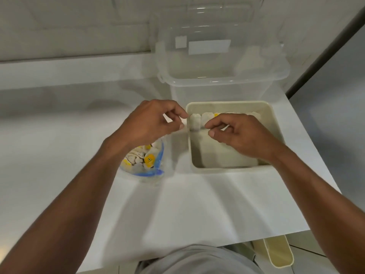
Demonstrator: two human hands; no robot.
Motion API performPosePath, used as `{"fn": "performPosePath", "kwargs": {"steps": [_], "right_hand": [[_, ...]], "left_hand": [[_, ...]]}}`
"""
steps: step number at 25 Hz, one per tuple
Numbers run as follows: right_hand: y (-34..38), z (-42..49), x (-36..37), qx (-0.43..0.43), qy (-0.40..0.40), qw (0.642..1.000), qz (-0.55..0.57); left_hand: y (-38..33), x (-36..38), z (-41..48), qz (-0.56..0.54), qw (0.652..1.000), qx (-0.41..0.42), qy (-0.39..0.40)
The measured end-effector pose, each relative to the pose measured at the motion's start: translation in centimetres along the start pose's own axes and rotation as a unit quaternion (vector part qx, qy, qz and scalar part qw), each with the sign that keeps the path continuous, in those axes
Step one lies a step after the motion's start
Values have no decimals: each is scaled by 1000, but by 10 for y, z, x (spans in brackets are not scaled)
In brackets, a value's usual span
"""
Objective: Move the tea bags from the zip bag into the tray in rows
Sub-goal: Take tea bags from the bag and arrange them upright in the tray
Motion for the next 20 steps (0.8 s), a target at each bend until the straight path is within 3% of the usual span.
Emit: {"fn": "performPosePath", "kwargs": {"steps": [3, 7, 12, 16, 20], "right_hand": [[38, -3, 33, -34, 31, 999, 3], [70, 4, 73, -55, 60, 996, -24], [84, 18, 115, -78, 27, 984, -161], [81, 27, 141, -54, 32, 954, -294], [83, 28, 138, -40, 19, 963, -266]], "left_hand": [[33, -24, -30, 5, 999, -32, -12], [66, -27, -53, 42, 997, -44, 37], [94, -8, -72, 102, 982, -105, 121], [93, 3, -73, 195, 974, -78, 87], [90, -2, -73, 184, 980, -56, 47]]}}
Point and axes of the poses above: each hand's wrist, its own z-axis towards the middle knuckle, its own x-axis out of the palm, y = z × x, the point moved 7 cm from there along z, towards the middle knuckle, and after that the axes turned 11 degrees about x, right-handed, at the moved point
